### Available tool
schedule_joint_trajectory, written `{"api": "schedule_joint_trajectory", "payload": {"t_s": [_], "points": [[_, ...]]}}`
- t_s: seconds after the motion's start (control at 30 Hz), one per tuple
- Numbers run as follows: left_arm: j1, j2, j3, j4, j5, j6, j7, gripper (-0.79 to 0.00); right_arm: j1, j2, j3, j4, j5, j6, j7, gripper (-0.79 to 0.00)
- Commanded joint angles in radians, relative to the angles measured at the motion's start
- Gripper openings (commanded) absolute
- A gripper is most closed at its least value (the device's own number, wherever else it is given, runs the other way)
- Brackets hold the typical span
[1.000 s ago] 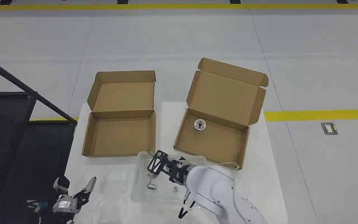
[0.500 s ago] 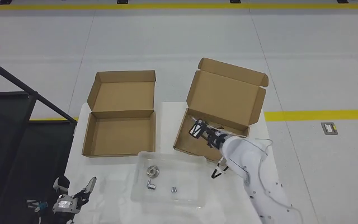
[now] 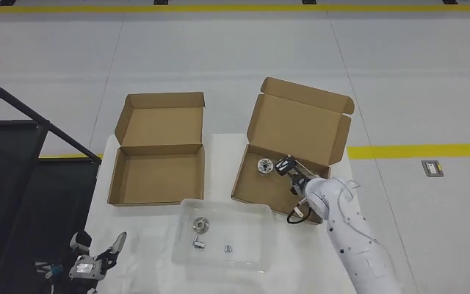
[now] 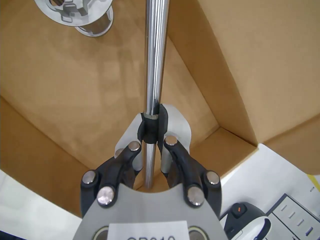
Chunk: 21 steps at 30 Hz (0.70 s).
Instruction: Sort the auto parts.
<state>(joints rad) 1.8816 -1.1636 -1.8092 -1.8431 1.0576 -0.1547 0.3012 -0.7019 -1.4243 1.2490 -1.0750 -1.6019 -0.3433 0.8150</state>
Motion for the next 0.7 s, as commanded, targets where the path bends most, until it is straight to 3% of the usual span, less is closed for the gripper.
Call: {"api": "schedule_joint_trajectory", "payload": {"t_s": [0.0, 0.07, 0.2, 0.33, 0.4, 0.57, 0.67], "points": [[0.0, 0.0, 0.0, 0.0, 0.0, 0.0, 0.0, 0.0, 0.011, 0.0, -0.001, 0.029, 0.003, -0.003, -0.02, -0.573], [0.0, 0.0, 0.0, 0.0, 0.0, 0.0, 0.0, 0.0, 0.018, 0.0, -0.003, 0.046, 0.007, -0.005, -0.036, -0.526], [0.0, 0.0, 0.0, 0.0, 0.0, 0.0, 0.0, 0.0, 0.023, 0.001, -0.009, 0.044, 0.002, -0.005, -0.033, -0.336], [0.0, 0.0, 0.0, 0.0, 0.0, 0.0, 0.0, 0.0, 0.004, 0.006, -0.005, -0.014, 0.002, -0.015, -0.031, -0.311], [0.0, 0.0, 0.0, 0.0, 0.0, 0.0, 0.0, 0.0, -0.027, 0.012, 0.003, -0.098, 0.011, -0.055, -0.045, -0.339], [0.0, 0.0, 0.0, 0.0, 0.0, 0.0, 0.0, 0.0, -0.178, 0.033, 0.006, -0.453, 0.028, -0.236, -0.013, -0.24], [0.0, 0.0, 0.0, 0.0, 0.0, 0.0, 0.0, 0.0, -0.277, 0.043, -0.014, -0.672, 0.04, -0.323, 0.017, -0.259]]}}
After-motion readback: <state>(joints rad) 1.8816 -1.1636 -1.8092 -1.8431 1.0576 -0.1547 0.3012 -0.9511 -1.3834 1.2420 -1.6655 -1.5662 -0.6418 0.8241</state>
